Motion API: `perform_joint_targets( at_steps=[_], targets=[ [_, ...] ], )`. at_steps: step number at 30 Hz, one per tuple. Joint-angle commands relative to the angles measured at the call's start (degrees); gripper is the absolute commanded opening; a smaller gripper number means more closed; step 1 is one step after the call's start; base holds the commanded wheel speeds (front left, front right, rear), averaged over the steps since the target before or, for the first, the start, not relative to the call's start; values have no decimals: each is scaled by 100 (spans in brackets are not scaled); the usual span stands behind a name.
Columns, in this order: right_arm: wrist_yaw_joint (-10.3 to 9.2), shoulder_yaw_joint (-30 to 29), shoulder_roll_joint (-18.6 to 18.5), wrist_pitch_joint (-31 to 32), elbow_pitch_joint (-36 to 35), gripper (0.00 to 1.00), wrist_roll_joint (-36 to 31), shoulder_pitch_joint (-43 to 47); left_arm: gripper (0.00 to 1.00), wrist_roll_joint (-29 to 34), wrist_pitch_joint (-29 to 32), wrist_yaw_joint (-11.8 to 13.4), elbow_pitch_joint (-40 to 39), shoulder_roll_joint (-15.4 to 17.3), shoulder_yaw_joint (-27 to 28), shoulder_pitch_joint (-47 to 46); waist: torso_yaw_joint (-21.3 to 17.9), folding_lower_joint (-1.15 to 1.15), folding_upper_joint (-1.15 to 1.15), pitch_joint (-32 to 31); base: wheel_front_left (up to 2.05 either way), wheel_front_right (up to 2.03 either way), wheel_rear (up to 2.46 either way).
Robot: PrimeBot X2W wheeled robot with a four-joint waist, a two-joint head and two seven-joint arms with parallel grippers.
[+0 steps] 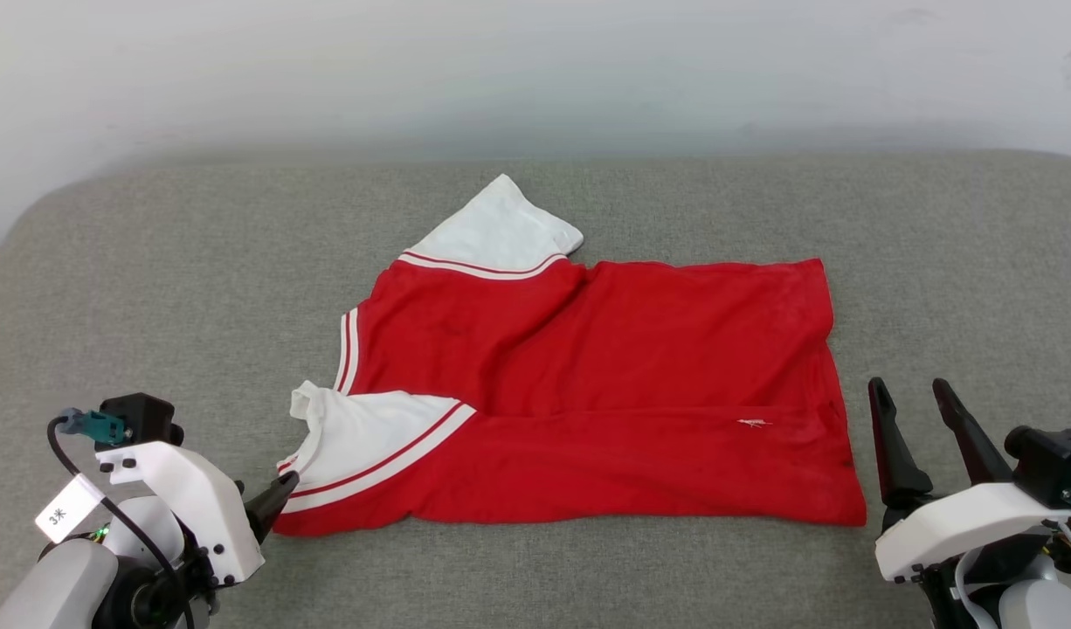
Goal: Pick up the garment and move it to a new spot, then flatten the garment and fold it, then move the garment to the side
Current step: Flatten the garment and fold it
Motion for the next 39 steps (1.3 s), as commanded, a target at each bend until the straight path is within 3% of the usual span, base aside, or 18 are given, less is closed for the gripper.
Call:
perform_joint_targets(
  at_steps=[1,7,15,16,18,19,26,31,32,35,39],
  targets=[
    [-5,2,62,34,-123,100,-55,56,100,-34,141,75,-97,65,-23,42,-46,1,0,64,0,0,0],
    [-5,-9,150,152,-376,100,-121,41,100,-97,592,292,-78,40,-182,7,-161,1,0,279,0,0,0],
    [-5,-80,197,240,-486,100,-130,12,100,-69,852,122,441,-155,-434,-269,-301,1,0,520,0,0,0],
    [-5,-99,199,232,-478,100,-119,17,76,-69,898,86,507,-189,-489,-287,-313,1,0,529,0,0,0],
    [-5,-138,203,283,-438,100,-104,13,7,-44,930,-7,599,-250,-578,-320,-342,1,0,531,0,0,0],
    [-5,-149,205,302,-444,100,-90,17,0,-33,944,-45,640,-277,-618,-340,-352,1,0,526,0,0,0],
    [-5,-259,-50,1066,-384,100,277,121,0,172,642,-139,500,-201,-619,-415,-331,1,0,392,0,0,0],
    [-5,-91,-480,2538,-340,100,671,183,0,283,434,-44,135,-73,-541,-336,-260,1,0,313,0,0,0],
    [-5,13,-669,3336,-443,100,892,142,0,324,382,14,-133,-38,-526,-291,-175,1,0,344,0,0,0],
    [-5,171,-746,3942,-552,100,1036,23,0,347,376,69,-368,-24,-515,-297,-86,1,0,441,0,0,0],
    [-5,389,-787,4301,-505,100,1059,-233,0,368,332,97,-578,-34,-500,-380,19,1,0,638,0,0,0]
  ],
)
